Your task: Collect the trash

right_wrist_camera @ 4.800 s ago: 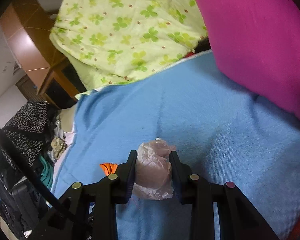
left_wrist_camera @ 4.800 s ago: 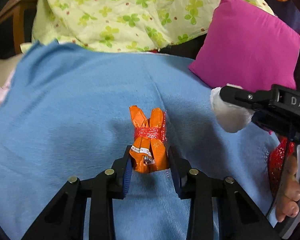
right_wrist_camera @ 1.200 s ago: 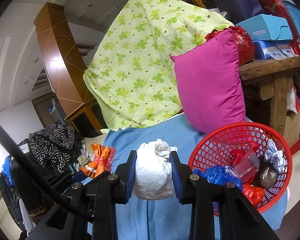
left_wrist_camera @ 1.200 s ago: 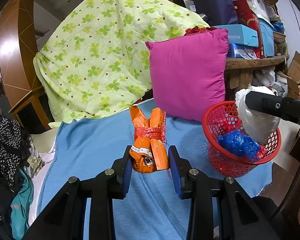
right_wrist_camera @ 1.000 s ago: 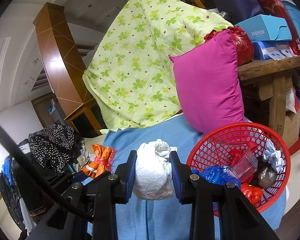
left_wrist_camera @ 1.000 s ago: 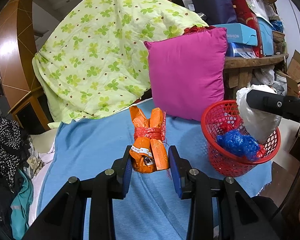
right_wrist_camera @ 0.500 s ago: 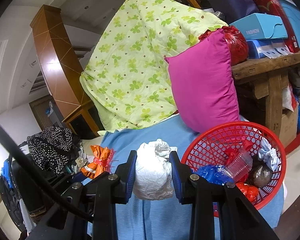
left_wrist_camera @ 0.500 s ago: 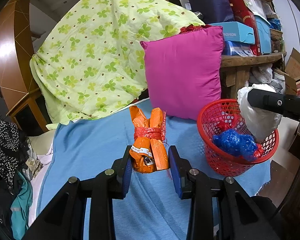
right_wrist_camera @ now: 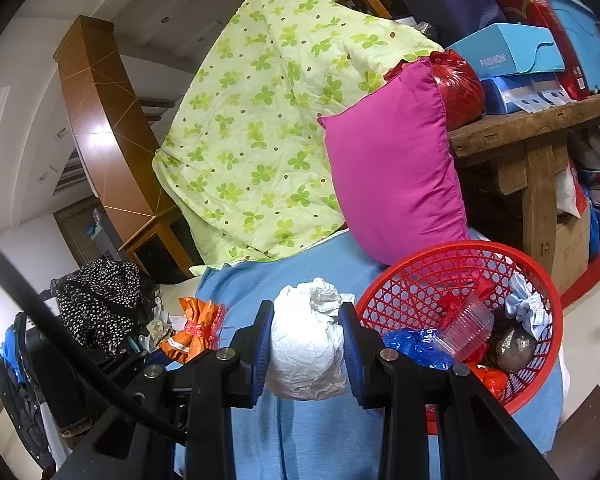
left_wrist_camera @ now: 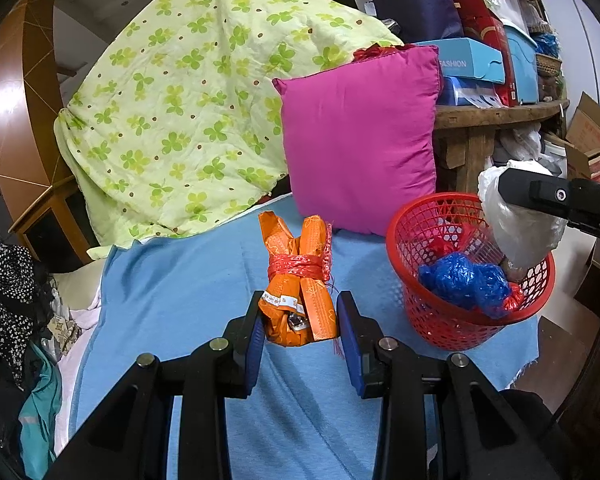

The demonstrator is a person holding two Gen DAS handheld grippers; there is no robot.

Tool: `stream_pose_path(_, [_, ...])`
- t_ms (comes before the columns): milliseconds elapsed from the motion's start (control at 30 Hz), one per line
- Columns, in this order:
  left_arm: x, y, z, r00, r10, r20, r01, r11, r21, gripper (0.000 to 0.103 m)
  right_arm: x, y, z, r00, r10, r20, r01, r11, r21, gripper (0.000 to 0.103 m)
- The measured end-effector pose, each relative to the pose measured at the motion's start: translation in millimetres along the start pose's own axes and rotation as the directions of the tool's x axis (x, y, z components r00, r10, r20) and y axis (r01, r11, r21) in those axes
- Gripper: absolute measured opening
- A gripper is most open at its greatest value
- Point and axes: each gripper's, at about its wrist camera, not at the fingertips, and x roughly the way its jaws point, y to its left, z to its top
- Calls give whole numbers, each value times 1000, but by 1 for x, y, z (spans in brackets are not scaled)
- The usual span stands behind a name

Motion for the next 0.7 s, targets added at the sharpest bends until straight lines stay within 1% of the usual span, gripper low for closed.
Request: stream_pose_path(700, [5, -6, -1, 1000, -29, -11, 29, 1000, 8, 37, -8, -9, 0, 999, -27, 21, 27, 999, 20, 35])
